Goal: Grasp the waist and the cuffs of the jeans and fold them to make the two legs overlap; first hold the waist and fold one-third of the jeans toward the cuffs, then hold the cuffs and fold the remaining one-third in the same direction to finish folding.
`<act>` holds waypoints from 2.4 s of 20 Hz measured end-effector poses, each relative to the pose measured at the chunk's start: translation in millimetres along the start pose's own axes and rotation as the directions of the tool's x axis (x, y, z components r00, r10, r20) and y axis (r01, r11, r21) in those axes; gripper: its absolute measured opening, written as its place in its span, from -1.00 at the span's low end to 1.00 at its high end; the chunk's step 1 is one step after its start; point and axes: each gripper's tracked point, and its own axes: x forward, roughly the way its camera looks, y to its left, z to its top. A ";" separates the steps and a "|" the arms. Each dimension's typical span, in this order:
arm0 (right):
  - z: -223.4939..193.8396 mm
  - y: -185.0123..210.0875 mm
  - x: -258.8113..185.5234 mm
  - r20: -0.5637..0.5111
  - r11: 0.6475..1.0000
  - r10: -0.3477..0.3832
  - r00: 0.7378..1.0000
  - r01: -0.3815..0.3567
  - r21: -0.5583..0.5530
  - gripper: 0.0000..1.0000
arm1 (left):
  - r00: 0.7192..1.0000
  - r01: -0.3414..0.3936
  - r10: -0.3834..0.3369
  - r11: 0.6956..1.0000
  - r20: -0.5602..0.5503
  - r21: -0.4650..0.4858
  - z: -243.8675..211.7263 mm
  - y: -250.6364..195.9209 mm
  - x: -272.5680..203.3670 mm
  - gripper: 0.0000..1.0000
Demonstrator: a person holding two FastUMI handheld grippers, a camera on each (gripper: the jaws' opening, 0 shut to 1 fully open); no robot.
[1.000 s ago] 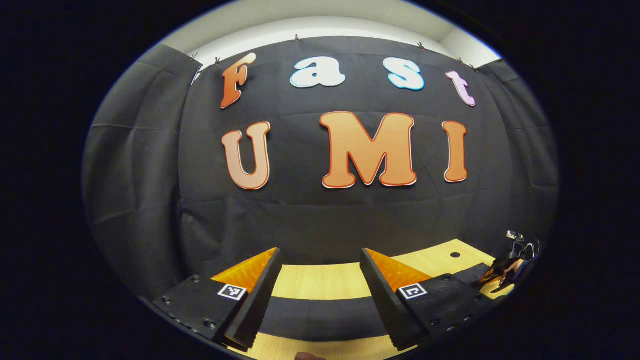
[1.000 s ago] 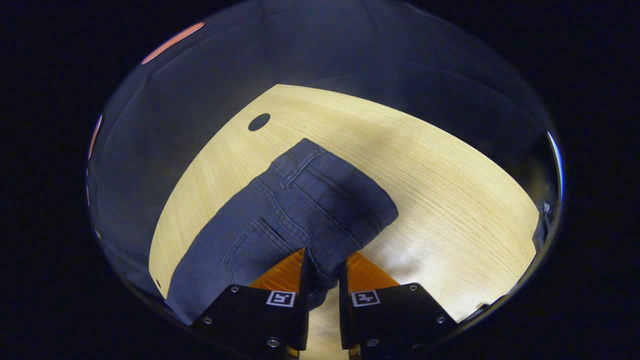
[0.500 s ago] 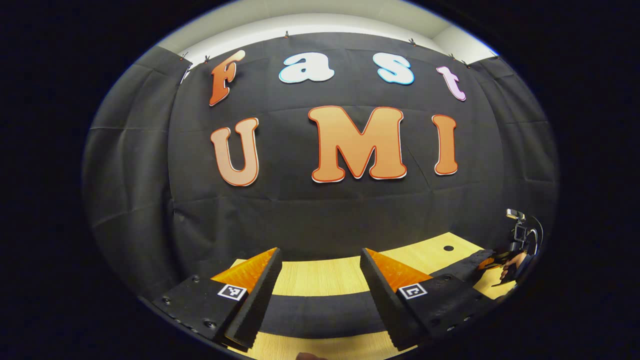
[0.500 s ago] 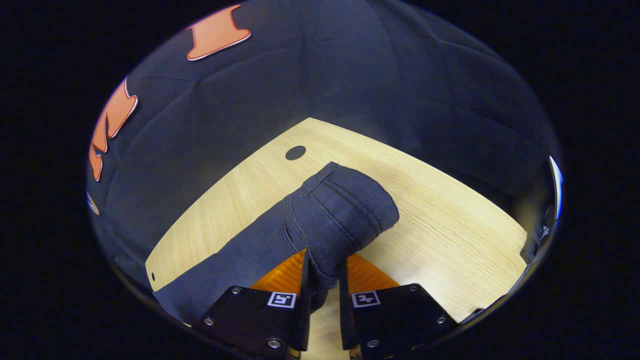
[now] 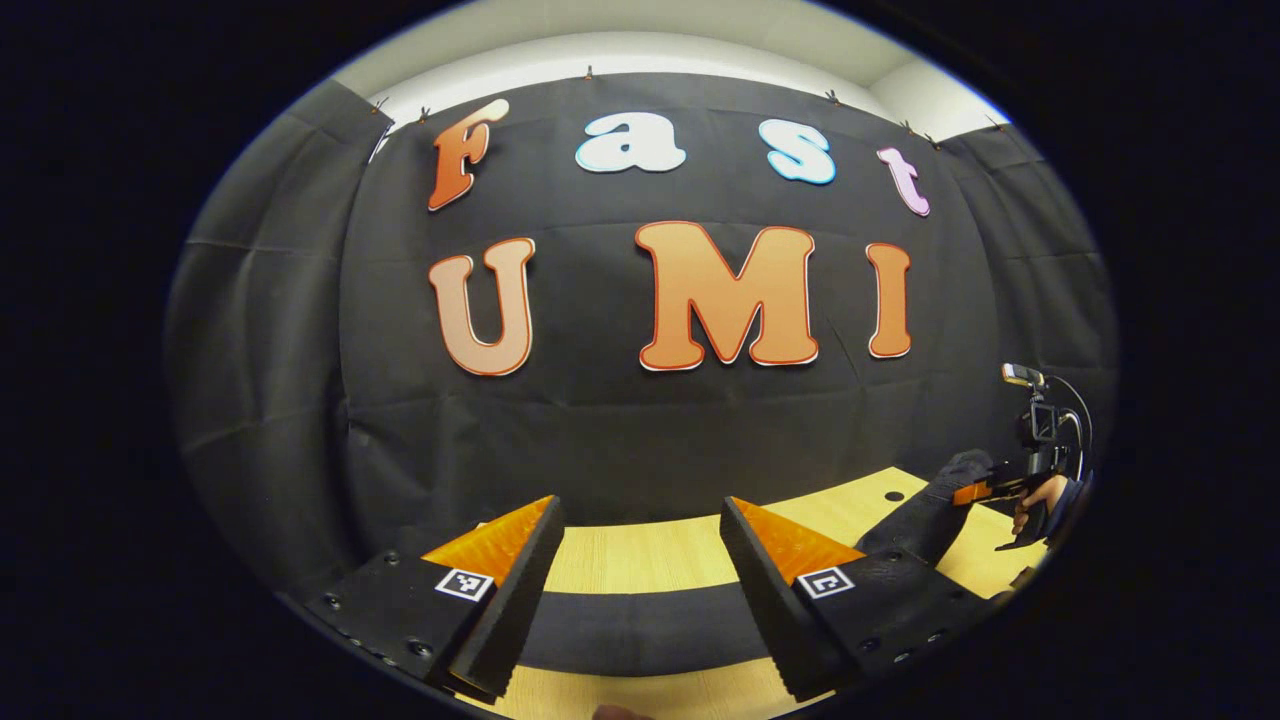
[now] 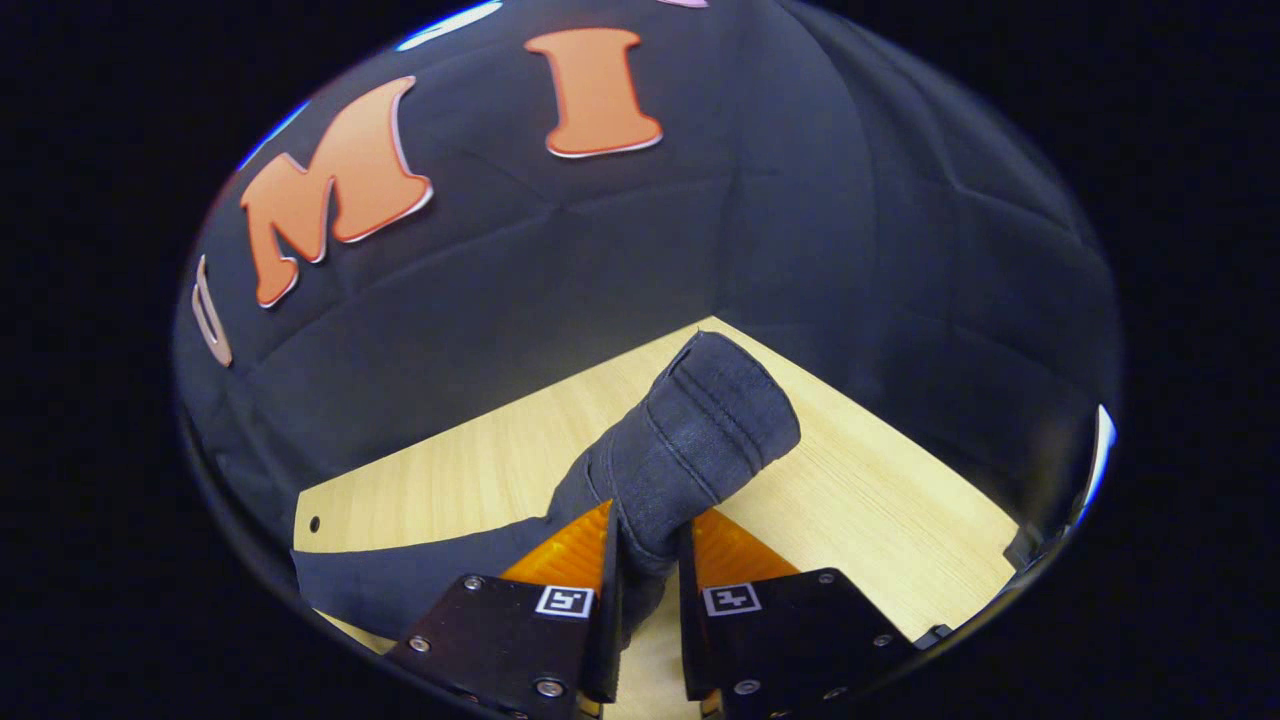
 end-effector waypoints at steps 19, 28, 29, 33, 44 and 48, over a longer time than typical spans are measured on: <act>-56.7 229.5 -72.7 0.004 0.842 0.245 0.970 -0.210 -0.497 -0.49 | 0.986 -0.150 0.142 0.983 -0.088 -0.101 -39.1 124.9 -27.2 0.89; -150.4 287.5 -44.2 -0.100 0.772 0.193 0.976 -0.214 -0.598 -0.48 | 0.959 -0.260 0.241 0.959 -0.149 -0.117 -67.8 184.7 -47.1 0.91; -162.6 290.8 -40.0 -0.126 0.767 0.181 0.975 -0.220 -0.603 -0.48 | 0.955 -0.270 0.251 0.956 -0.158 -0.117 -70.5 189.9 -49.7 0.92; -199.6 315.9 -42.3 -0.208 0.742 0.210 0.955 -0.294 -0.603 -0.28 | 0.943 -0.301 0.278 0.947 -0.183 -0.111 -79.0 208.2 -60.0 0.92; -195.8 331.3 -86.2 -0.240 0.745 0.319 0.917 -0.399 -0.535 0.36 | 0.903 -0.339 0.267 0.923 -0.336 -0.179 -127.5 242.0 -44.4 0.89; -149.6 307.9 -98.4 -0.130 0.791 0.308 0.942 -0.330 -0.516 0.57 | 0.847 -0.383 0.235 0.892 -0.477 -0.240 -164.1 242.6 -23.8 0.96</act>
